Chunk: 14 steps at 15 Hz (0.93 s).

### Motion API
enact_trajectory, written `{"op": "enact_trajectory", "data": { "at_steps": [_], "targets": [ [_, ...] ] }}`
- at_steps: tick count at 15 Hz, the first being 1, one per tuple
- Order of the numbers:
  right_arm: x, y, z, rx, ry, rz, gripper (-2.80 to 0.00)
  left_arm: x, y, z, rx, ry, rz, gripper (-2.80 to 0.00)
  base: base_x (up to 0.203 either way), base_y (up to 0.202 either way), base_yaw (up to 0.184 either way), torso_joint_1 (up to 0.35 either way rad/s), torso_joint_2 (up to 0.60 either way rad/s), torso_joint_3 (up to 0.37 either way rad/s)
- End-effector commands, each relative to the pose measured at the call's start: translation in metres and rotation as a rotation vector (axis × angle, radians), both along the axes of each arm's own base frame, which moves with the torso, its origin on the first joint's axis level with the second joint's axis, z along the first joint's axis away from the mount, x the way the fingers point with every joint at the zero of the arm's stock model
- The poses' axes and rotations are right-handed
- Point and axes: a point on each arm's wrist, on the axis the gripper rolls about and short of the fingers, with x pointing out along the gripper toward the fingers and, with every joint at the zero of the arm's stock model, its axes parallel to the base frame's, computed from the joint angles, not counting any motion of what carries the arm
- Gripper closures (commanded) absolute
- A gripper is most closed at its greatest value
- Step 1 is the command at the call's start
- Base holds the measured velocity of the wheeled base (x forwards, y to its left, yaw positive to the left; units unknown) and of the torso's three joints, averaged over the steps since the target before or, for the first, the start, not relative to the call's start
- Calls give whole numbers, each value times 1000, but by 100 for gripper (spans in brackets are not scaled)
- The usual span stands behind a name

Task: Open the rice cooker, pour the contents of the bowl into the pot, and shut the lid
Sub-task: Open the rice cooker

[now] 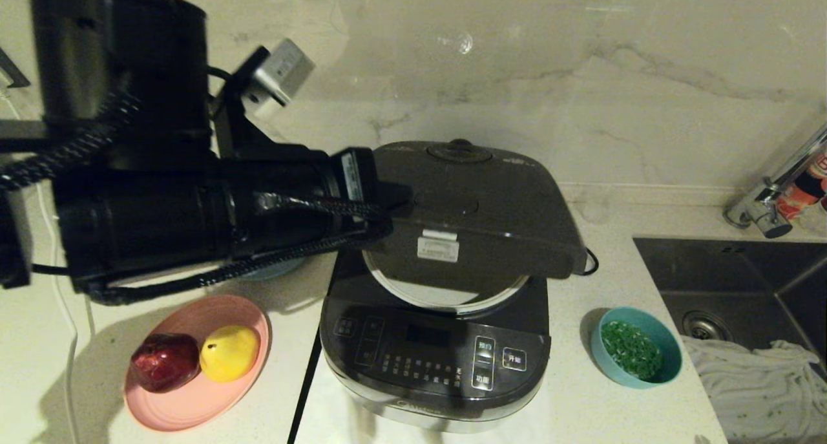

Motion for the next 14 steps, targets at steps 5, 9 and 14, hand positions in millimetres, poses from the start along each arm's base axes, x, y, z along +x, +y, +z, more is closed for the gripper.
{"op": "enact_trajectory", "data": {
  "at_steps": [5,9,14],
  "targets": [
    [0,0,0,0,0,1,0,-50,51,61,-174,-209,37,0,0,0,0,0,0,0],
    [0,0,0,0,0,1,0,-77,75,64,-183,-266,25,0,0,0,0,0,0,0],
    [0,0,0,0,-1,1,0,-63,60,-21,101,-146,-98,0,0,0,0,0,0,0]
  ]
}}
